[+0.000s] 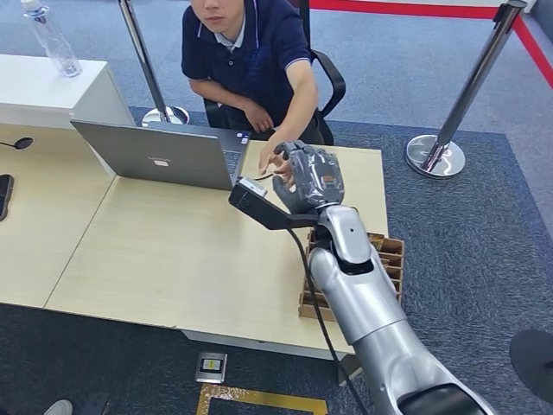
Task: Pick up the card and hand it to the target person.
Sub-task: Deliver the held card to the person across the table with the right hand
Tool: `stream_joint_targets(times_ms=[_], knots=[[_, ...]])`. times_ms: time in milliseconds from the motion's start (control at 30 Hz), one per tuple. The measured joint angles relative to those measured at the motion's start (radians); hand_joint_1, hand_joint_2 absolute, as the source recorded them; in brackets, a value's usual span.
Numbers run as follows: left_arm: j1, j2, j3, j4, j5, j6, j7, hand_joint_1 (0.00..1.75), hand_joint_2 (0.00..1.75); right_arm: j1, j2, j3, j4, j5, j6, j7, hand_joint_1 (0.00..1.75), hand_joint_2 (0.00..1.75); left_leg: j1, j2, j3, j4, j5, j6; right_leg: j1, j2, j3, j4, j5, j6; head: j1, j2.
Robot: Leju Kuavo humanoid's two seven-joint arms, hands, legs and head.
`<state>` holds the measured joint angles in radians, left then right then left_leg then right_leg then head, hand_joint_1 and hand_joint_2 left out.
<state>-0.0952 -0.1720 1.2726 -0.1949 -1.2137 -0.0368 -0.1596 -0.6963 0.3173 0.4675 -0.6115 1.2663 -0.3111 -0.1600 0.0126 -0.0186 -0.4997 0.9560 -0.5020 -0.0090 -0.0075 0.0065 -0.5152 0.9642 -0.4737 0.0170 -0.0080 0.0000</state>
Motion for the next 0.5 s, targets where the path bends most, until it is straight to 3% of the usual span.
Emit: stream_joint_targets(times_ms=[200,500], knots=[[0.002,0.0,0.0,0.0,0.014,0.002,0.002,0.0,0.0,0.11,-0.024,-0.019,-0.194,-0.033,-0.013,0.008,0.0,1.75,0.0,0.0,0.0,0.0,0.0,0.0,0.0,0.0,0.0,-0.001,0.0,0.0,0.0,0.0],[0.009,-0.001,0.001,0.0,0.029,0.014,0.01,0.0,0.0,0.474,-0.117,-0.047,-0.741,-0.145,-0.022,-0.023,0.0,1.75,0.0,-0.001,-0.002,0.0,-0.001,0.001,0.0,0.0,-0.002,-0.002,-0.001,0.0,0.0,0.0]])
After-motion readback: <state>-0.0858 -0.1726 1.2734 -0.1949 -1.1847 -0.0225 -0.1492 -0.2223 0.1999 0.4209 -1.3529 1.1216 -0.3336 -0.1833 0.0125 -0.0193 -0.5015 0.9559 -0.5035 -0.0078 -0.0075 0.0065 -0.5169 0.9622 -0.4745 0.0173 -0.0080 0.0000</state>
